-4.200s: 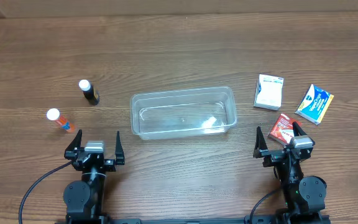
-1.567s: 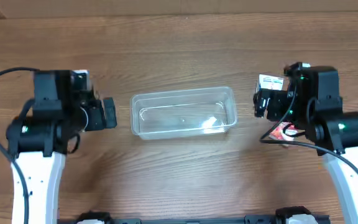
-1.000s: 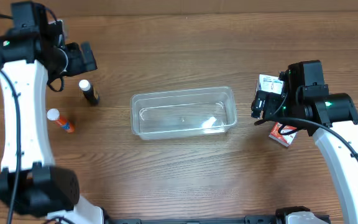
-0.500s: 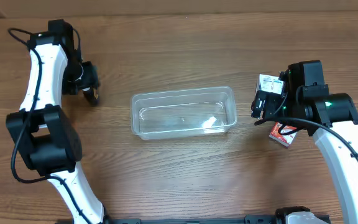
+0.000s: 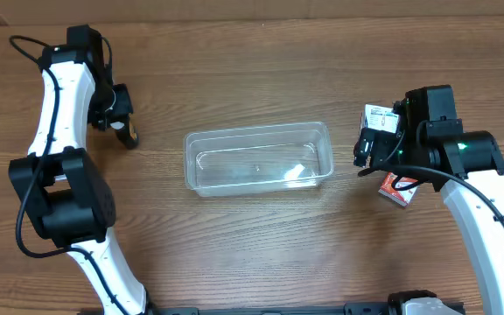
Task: Pack container
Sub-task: 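Reach the left gripper to the black bottle and grasp it, then carry the black bottle into the container and release it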
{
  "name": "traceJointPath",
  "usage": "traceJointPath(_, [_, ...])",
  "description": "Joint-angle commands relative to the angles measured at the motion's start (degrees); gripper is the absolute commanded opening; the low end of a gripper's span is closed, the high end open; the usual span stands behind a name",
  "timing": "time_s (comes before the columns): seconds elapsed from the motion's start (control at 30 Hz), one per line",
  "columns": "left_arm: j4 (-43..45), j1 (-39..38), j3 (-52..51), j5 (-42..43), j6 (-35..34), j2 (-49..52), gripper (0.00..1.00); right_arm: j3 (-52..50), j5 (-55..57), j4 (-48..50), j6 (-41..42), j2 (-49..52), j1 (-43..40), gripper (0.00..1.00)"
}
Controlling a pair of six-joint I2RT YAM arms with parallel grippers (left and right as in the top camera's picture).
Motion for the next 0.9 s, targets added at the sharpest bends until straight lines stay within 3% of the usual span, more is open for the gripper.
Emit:
traceJointPath(0.0, [-4.37, -1.7, 3.61, 0.07, -0.37, -0.98, 0.04, 1.57, -0.09, 0.28, 0.28, -0.24, -0.26, 1.0])
traceJointPath(0.17, [-16.33, -10.25, 16.59, 1.88, -1.38, -8.83, 0.04, 1.57, -0.09, 0.24, 0.26, -0.24, -0.26, 1.0])
traceJointPath(0.27, [-20.15, -16.87, 16.94, 2.86, -5.66, -16.57, 0.04, 1.57, -0.09, 0.28, 0.26, -0.24, -0.26, 1.0])
traceJointPath(0.4, [-24.96, -28.24, 15.69, 2.62, -10.71, -18.56, 0.04, 1.57, -0.07, 0.66, 0.26, -0.24, -0.26, 1.0])
traceJointPath(0.57, [-16.83, -33.86, 2.86, 1.62, -13.68, -18.56, 0.04, 1.57, -0.07, 0.66, 0.22, -0.24, -0.26, 1.0])
traceJointPath(0.87, [2.47, -29.0, -18.67, -0.55, -16.48, -18.56, 0.04, 1.57, -0.07, 0.66, 0.07, -0.24, -0.26, 1.0])
